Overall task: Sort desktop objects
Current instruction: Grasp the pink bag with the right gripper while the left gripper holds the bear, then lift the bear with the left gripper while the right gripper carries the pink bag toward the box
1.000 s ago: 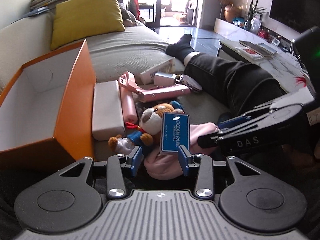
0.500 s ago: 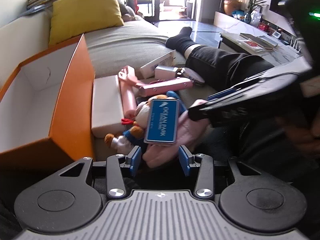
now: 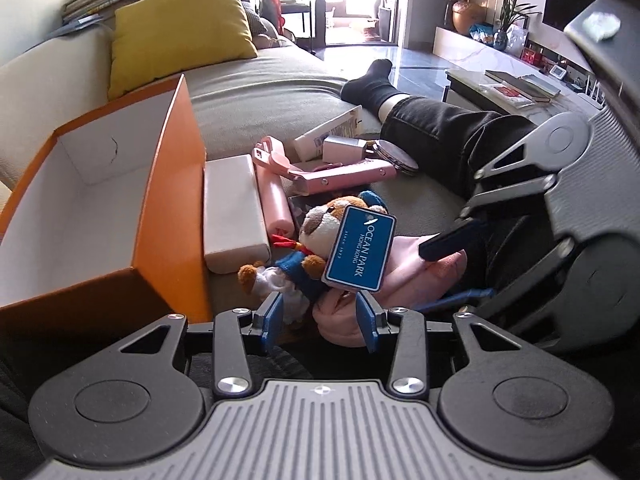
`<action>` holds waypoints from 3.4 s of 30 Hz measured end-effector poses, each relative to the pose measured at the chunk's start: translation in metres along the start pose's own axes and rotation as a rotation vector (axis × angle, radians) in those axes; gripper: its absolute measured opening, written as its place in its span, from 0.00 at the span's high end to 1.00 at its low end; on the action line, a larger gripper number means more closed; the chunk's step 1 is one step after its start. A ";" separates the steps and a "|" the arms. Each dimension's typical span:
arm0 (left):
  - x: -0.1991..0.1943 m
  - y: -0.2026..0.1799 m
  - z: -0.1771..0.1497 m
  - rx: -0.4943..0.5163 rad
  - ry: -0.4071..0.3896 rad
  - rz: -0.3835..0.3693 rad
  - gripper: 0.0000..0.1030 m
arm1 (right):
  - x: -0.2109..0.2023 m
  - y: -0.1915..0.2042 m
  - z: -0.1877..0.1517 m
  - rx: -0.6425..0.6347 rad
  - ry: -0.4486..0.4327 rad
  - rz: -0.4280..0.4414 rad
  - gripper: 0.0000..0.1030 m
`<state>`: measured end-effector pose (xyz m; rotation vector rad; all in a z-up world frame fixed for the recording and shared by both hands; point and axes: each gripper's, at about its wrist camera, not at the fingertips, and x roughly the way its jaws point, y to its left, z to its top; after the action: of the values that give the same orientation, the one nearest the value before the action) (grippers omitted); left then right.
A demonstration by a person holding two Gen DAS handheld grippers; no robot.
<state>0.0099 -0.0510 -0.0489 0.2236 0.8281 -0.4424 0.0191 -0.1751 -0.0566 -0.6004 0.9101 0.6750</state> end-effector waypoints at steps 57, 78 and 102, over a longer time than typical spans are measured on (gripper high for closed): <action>0.083 0.003 0.036 0.144 0.102 0.002 0.63 | 0.015 -0.110 0.012 0.432 0.135 0.287 0.75; -0.089 0.084 0.065 -0.163 -0.232 0.063 0.64 | -0.092 -0.105 0.083 0.632 -0.439 0.242 0.75; 0.007 0.222 0.056 -0.286 0.213 0.143 0.64 | 0.062 -0.029 0.214 0.800 -0.167 0.218 0.74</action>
<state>0.1538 0.1237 -0.0119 0.0639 1.0653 -0.1631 0.1760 -0.0244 -0.0006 0.2662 1.0013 0.4857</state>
